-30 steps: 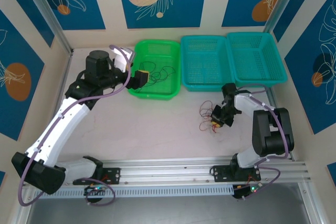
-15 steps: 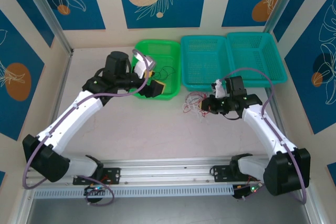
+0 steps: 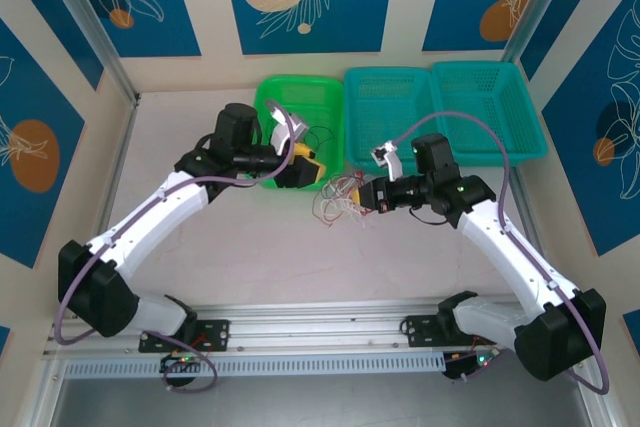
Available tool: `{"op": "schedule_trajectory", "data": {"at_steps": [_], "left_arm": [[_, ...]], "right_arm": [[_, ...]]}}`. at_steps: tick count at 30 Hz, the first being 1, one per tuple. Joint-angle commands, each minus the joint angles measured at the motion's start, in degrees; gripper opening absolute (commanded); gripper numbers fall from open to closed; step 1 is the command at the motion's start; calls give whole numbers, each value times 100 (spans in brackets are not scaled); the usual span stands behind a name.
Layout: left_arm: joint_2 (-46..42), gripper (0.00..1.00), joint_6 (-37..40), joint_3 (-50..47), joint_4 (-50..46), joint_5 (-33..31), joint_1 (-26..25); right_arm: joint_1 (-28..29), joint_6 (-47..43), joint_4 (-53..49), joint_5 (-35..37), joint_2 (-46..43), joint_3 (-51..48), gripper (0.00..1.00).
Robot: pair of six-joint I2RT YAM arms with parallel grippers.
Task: Untangle the cables
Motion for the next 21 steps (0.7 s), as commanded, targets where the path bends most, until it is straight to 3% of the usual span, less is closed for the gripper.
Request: {"op": "schedule_trajectory", "data": {"at_steps": [1,7,13,19,21], "left_arm": [[67,54,-440,-193,479,535,-65],[114,40,-520,-368,431,525,-71],[281,19,-887,-413,751,559,-119],[444,18,-1182,-364,851,684,-132],[471,29,-1221,-357,882,671,-136]], "right_arm": [[42,-75,8,-122,72,184,0],[67,-59,48,-205,151,291,0],[153,-3,140,-218,180,301,0],[197,3,169,-199,215,319,0],[208,3,150,-172,223,303,0]]}}
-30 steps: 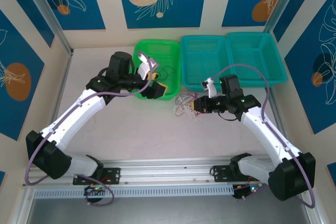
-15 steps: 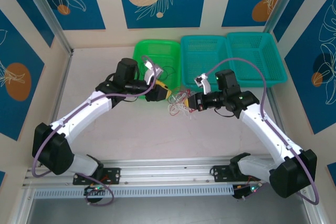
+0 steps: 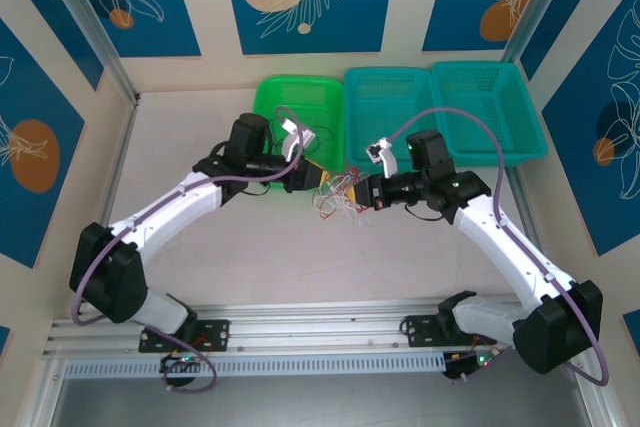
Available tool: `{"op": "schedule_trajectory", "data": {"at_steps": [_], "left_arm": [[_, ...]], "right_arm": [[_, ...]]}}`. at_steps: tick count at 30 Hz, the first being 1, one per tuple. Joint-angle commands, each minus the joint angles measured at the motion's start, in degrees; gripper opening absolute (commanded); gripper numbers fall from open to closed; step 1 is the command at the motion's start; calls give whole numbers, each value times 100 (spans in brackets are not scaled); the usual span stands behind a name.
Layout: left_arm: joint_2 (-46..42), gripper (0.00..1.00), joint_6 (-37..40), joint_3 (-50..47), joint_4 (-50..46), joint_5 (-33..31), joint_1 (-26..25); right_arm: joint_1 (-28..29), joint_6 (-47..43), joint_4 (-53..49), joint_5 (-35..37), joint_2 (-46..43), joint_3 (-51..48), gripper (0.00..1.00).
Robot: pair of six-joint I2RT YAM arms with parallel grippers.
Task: Untangle the cables
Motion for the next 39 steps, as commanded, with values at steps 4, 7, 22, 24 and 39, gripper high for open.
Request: {"op": "schedule_trajectory", "data": {"at_steps": [4,7,22,24,39], "left_arm": [[22,41,-265,-12,378,219,-67],[68,41,-527,-65,683,487,-69],[284,0,-659,172,585,795,-61],[251,0,-593,185,522,723,-69],[536,22,-1484,365,821,1002,-69]], "right_arm": [[53,-52,-17,-100,34,120,0],[51,-110,-55,-77,34,111,0],[42,-54,-69,485,-98,-8,0],[42,-35,-80,676,-112,-29,0],[14,99,265,267,-234,-92,0]]}}
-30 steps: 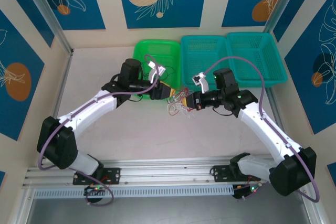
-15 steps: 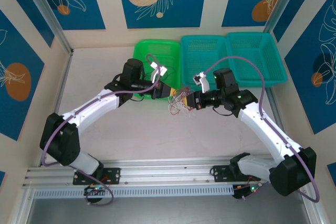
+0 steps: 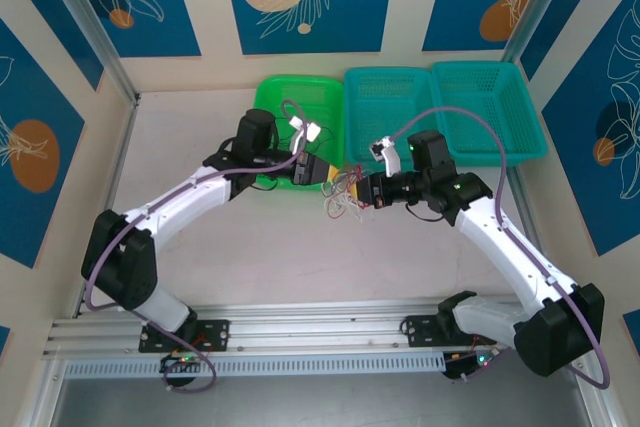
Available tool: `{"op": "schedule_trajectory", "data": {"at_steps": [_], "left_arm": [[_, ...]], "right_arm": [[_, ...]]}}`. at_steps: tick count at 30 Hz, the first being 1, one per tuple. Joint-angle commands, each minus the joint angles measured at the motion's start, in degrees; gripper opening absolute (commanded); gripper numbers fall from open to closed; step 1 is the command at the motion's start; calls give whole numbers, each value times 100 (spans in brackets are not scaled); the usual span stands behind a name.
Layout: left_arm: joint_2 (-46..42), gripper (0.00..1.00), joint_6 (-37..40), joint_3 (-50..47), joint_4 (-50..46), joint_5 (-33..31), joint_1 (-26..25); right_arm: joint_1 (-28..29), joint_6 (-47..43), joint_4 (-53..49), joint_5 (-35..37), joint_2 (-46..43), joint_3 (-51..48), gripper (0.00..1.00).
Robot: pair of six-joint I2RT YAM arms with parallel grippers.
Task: Untangle the cables
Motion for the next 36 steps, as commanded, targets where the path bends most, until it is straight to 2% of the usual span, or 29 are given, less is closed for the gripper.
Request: {"op": "schedule_trajectory", "data": {"at_steps": [1,6,7,11,16,19,22,24,26,30,32,36], "left_arm": [[85,22,-239,221,156,274,-62],[54,1,14,286,-45,173,-65],[30,0,76,302,-76,132,-59],[-105,0,393,340,-315,-235,-43],[-461,0,770,432,-730,-1102,161],[-738,0,808,442,-735,-1499,370],[-988,0,824,478,-703,-1787,542],[-1131,0,828,512,-691,-1906,628],[-1217,0,866,525,-691,-1913,677],[-1102,0,828,468,-820,-1527,665],[-1038,0,572,326,-636,-1309,657],[-1026,10,595,244,-641,-1166,603]], "right_arm": [[17,79,147,-193,-138,-37,0],[16,83,96,-108,-141,-61,0],[19,76,82,-91,-149,-87,0],[5,98,19,266,-215,-295,1],[-69,408,-412,1825,-214,-678,10],[-331,739,-814,2450,-61,-871,12],[-778,1129,-1127,2587,189,-1074,13],[-1112,1348,-1272,2521,380,-1196,13],[-1362,1364,-1247,2132,501,-1292,9],[-1352,843,-249,298,29,-1510,5],[-1246,747,113,34,-315,-1510,5],[-1243,411,239,-180,-683,-1333,5]]}}
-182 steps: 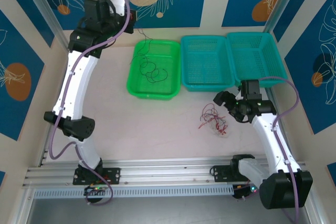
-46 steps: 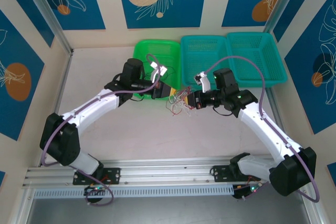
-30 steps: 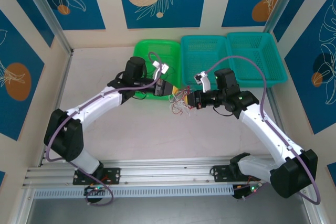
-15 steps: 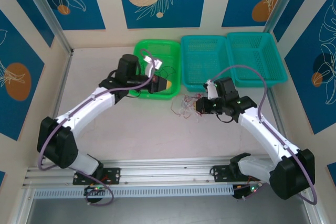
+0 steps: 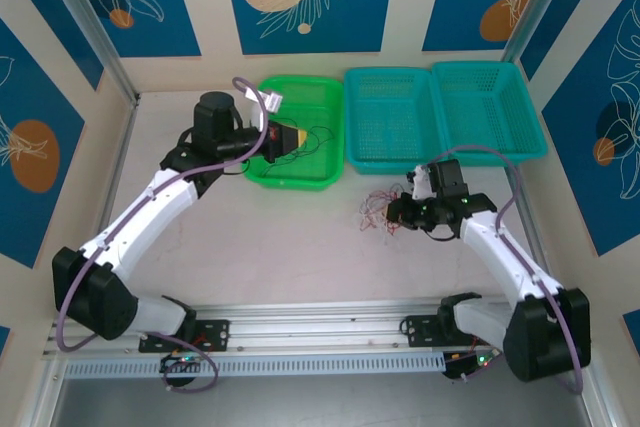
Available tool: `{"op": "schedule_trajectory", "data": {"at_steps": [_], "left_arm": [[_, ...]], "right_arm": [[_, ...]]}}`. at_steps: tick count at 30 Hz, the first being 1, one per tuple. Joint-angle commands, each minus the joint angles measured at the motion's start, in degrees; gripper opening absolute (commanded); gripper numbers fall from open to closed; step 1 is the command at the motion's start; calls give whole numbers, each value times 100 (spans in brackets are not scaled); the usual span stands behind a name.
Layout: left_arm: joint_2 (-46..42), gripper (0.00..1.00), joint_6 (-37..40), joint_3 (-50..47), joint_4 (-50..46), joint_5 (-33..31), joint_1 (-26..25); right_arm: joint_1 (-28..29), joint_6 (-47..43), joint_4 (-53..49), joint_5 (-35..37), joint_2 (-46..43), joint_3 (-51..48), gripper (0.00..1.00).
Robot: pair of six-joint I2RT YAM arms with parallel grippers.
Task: Untangle the cables
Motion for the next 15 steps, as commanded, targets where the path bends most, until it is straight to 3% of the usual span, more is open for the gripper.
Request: {"op": "schedule_trajectory", "data": {"at_steps": [1,5,7,10,15], "left_arm": [[51,12,122,-2,-130,350,-65],[204,15,1047,504,-1011,634,-301],[353,16,1101,730,-1161,836,-439],[541,17,969,751,-882,934,-731],[649,18,736,345,88,448,-1215]], "right_arm": [[9,-489,365,-860,-265,261,5],[30,-646,331,-1448,-191,636,5],[59,-584,298,-1529,-66,822,5],[121,-466,317,-1574,131,1028,5],[260,-292,258,-1540,420,1327,5]]}}
